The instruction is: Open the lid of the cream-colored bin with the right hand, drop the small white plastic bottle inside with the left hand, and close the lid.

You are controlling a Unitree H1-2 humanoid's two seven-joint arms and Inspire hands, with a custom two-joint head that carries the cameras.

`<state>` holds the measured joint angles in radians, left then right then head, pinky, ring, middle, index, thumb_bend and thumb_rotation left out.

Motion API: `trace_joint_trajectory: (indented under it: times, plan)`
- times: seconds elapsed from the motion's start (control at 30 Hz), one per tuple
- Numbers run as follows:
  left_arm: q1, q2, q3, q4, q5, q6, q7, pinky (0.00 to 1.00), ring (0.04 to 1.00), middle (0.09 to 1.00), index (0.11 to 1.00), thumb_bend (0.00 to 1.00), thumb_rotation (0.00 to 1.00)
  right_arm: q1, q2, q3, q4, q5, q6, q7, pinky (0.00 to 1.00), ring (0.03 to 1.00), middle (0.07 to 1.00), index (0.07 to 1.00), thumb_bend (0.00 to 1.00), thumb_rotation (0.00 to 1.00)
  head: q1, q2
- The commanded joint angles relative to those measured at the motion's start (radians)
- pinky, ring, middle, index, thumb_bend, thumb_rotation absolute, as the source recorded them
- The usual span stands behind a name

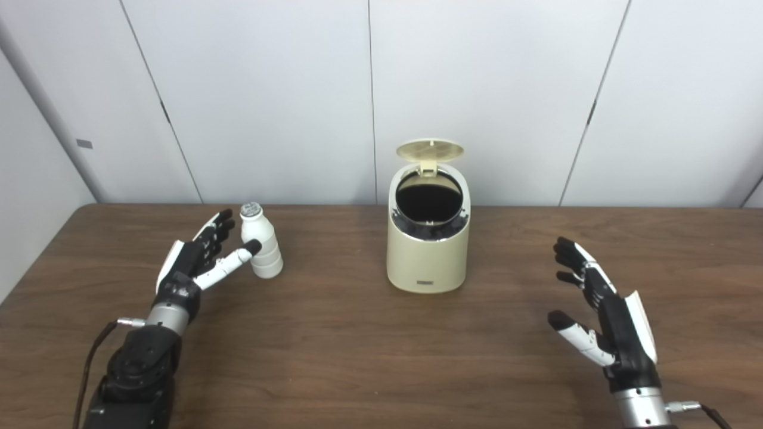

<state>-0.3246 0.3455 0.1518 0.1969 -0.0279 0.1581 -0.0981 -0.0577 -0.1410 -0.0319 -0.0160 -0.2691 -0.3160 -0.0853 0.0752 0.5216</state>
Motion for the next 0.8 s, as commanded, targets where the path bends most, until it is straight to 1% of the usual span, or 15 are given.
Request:
trace_joint_trajectory:
  times: [0.0,0.17,0.3,0.4,0.53,0.67,0.77]
  plan:
    - [-0.065,0.025,0.009,-0.007,-0.001,-0.021,0.007,0.99,0.972,0.945,0.962,1.0,0.47,0.001,0.008,0.004,-0.001,-0.009,-0.022,-0.016,0.78,0.857,0.868,0.874,0.89,0.81,0.001,0.001]
    - [-0.104,0.041,-0.001,0.047,0.008,-0.028,-0.001,0.99,0.981,0.962,0.976,1.0,0.46,0.0,0.008,0.004,0.007,-0.008,-0.031,-0.019,0.78,0.859,0.869,0.875,0.89,0.8,-0.003,0.0]
    - [-0.132,0.045,-0.017,0.079,0.02,-0.03,-0.003,0.99,0.99,0.975,0.989,1.0,0.45,0.002,0.013,0.005,-0.004,-0.006,-0.021,-0.017,0.78,0.86,0.866,0.871,0.89,0.8,-0.005,-0.003]
    - [-0.146,0.046,-0.031,0.093,0.046,-0.027,0.006,0.96,0.977,0.967,0.979,1.0,0.47,0.004,0.015,0.005,-0.008,-0.007,-0.018,-0.017,0.78,0.861,0.869,0.871,0.89,0.8,-0.008,-0.006]
    - [-0.167,0.047,-0.047,0.118,0.06,-0.034,0.006,0.96,0.982,0.976,0.985,1.0,0.46,0.003,0.018,0.005,0.001,0.004,-0.023,-0.016,0.79,0.865,0.873,0.874,0.89,0.78,-0.012,-0.006]
    - [-0.185,0.047,-0.064,0.144,0.081,-0.043,0.011,0.92,0.956,0.959,0.971,1.0,0.47,0.003,0.018,0.005,0.002,0.007,-0.018,-0.014,0.82,0.88,0.879,0.883,0.9,0.79,-0.012,-0.007]
    - [-0.194,0.04,-0.065,0.149,0.077,-0.039,0.01,0.92,0.953,0.957,0.969,1.0,0.45,0.002,0.018,0.005,0.007,-0.006,-0.03,-0.023,0.79,0.868,0.873,0.88,0.89,0.8,-0.013,-0.008]
